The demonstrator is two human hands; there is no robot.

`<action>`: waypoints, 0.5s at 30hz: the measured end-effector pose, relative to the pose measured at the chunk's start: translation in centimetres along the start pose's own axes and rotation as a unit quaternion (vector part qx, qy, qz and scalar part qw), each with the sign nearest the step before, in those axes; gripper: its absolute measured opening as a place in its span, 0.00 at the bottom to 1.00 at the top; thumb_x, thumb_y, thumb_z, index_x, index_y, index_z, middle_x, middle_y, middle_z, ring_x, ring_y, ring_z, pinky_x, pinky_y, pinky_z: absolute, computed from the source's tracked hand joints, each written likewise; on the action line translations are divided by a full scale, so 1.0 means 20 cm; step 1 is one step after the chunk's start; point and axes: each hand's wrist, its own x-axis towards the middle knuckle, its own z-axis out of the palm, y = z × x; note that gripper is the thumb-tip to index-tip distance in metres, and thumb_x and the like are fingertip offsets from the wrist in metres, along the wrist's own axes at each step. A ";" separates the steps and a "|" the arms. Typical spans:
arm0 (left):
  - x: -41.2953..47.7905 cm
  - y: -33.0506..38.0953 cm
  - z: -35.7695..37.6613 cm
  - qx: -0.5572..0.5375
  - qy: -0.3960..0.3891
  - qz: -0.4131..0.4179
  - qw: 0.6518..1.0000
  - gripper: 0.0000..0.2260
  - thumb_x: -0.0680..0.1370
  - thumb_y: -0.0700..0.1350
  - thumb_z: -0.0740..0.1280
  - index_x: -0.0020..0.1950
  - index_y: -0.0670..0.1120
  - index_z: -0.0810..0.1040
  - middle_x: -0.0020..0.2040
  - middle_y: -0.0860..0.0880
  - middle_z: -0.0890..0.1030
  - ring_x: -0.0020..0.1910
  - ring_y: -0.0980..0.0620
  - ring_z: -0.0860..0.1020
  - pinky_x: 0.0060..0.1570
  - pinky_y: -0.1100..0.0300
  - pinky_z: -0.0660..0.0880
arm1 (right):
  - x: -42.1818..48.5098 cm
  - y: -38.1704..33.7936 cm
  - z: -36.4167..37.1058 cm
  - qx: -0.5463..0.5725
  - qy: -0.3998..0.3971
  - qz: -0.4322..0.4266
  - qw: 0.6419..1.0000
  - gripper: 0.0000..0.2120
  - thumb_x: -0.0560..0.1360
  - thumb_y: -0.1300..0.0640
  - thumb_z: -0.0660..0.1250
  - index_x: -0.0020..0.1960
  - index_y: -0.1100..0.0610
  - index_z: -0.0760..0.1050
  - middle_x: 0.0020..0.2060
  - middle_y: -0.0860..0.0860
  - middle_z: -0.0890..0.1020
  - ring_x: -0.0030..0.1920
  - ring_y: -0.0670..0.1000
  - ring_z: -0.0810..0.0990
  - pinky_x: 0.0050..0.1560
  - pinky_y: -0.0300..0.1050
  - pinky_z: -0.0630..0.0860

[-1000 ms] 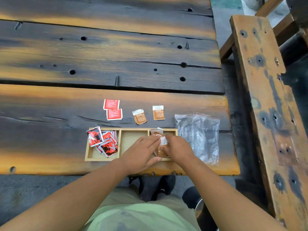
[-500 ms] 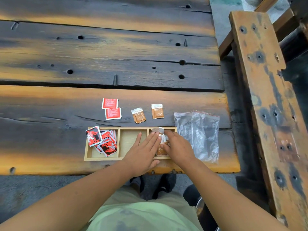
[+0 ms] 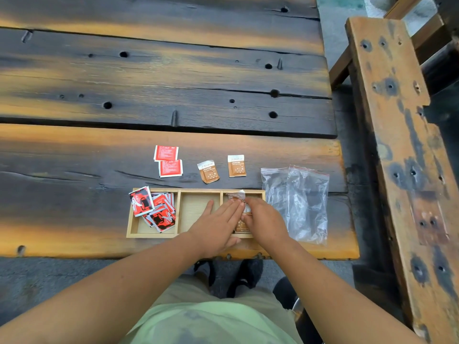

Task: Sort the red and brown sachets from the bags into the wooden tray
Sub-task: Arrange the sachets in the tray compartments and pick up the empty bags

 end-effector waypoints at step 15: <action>-0.51 -0.10 0.07 -0.126 0.195 -0.189 0.954 0.25 0.81 0.51 0.58 0.76 0.42 0.65 0.78 0.43 0.65 0.76 0.44 0.64 0.75 0.48 0.62 | -0.04 -0.30 0.05 0.018 0.011 -0.114 0.993 0.09 0.78 0.55 0.64 0.58 0.53 0.74 0.54 0.50 0.77 0.51 0.54 0.79 0.49 0.52 0.77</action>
